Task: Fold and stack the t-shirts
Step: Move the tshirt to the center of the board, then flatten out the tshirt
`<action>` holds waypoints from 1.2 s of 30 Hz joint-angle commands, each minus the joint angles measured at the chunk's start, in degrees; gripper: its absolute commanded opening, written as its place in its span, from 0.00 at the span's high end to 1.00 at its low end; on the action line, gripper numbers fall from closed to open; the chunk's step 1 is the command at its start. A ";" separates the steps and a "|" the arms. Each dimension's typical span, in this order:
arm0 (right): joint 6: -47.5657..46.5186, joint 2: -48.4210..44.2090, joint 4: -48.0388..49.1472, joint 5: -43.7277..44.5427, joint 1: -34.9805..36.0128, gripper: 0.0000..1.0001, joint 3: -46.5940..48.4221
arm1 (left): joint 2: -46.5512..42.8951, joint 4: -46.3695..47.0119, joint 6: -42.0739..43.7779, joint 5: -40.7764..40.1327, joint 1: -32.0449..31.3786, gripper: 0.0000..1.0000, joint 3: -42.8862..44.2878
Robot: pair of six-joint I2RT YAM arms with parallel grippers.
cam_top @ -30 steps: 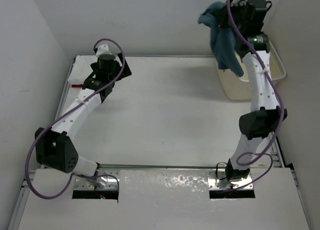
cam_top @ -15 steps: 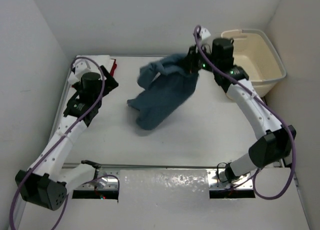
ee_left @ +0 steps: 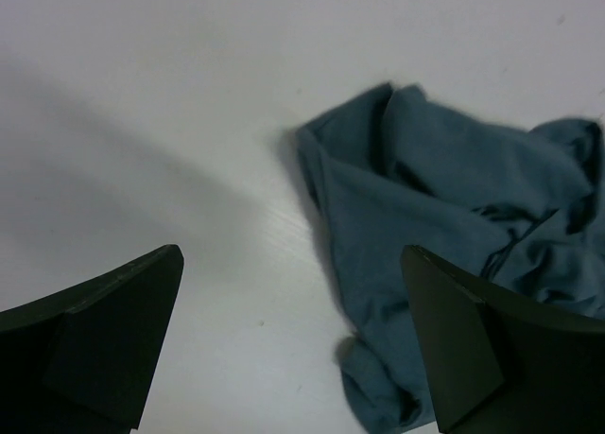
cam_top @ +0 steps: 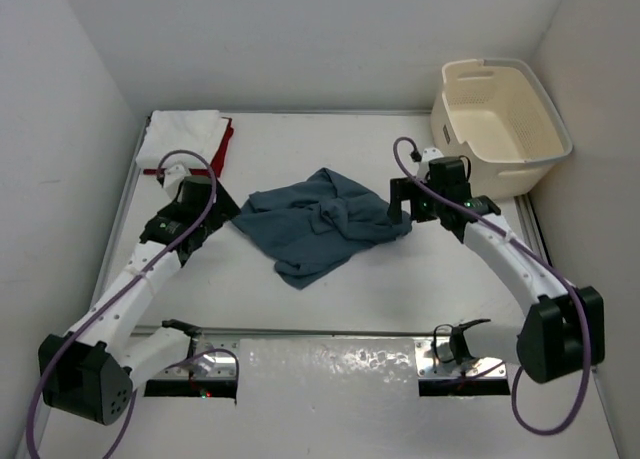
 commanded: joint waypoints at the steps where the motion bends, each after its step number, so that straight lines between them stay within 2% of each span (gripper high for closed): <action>1: -2.19 -3.99 3.04 -1.93 3.13 0.01 -3.16 | 2.06 4.82 -0.49 5.13 0.75 0.00 -3.15; 7: -5.54 1.97 5.05 1.66 16.82 0.01 -2.03 | 11.73 17.91 1.45 10.75 1.80 0.00 -5.62; 11: -3.00 8.38 11.56 6.59 20.54 0.01 0.85 | 17.44 25.04 1.27 15.32 2.85 0.01 -6.68; 13: -2.99 12.87 13.93 8.25 22.29 0.01 2.53 | 20.78 28.55 0.66 17.51 3.12 0.06 -7.03; 15: -4.48 15.94 16.39 8.61 23.00 0.02 4.91 | 24.21 30.59 0.31 19.81 3.12 0.15 -7.03; 16: -4.92 19.09 16.92 9.40 23.44 0.03 6.74 | 25.35 32.16 0.22 20.60 3.12 0.23 -6.95; 21: -7.65 28.07 19.38 13.09 23.53 0.09 11.33 | 31.85 32.79 0.31 22.36 3.12 0.48 -5.89; 22: -8.00 30.26 20.00 13.36 23.53 0.10 11.77 | 32.48 32.70 0.22 22.01 3.12 0.55 -5.63; 23: -8.00 31.50 20.26 13.01 23.53 0.13 12.99 | 33.61 32.70 0.22 21.40 3.12 0.72 -5.19; 24: -7.57 32.56 20.01 12.92 23.53 0.15 13.79 | 33.89 31.92 0.30 21.13 3.21 0.82 -4.23; 25: -7.56 34.74 19.48 12.66 23.53 0.20 14.66 | 34.06 31.74 0.31 21.04 3.21 0.91 -3.96; 26: -6.69 35.46 19.48 13.79 23.53 0.37 15.89 | 33.89 31.48 0.31 21.04 3.21 1.00 -3.52; 28: -5.63 35.73 20.70 15.81 23.53 0.67 15.73 | 33.10 31.12 0.65 20.87 3.21 1.00 -2.99; 30: -3.43 33.11 23.67 18.54 23.45 0.89 14.59 | 31.08 29.72 1.18 19.91 3.21 1.00 -2.20; 33: -3.43 27.57 23.26 22.13 23.44 0.93 14.14 | 27.75 27.88 2.15 17.97 3.21 1.00 -1.06; 34: -3.52 26.17 22.65 23.02 23.18 0.99 14.23 | 26.78 27.43 2.33 17.71 3.12 1.00 -0.71; 36: -3.52 21.61 20.54 24.51 21.70 1.00 14.67 | 23.37 25.86 3.02 16.13 3.12 1.00 0.60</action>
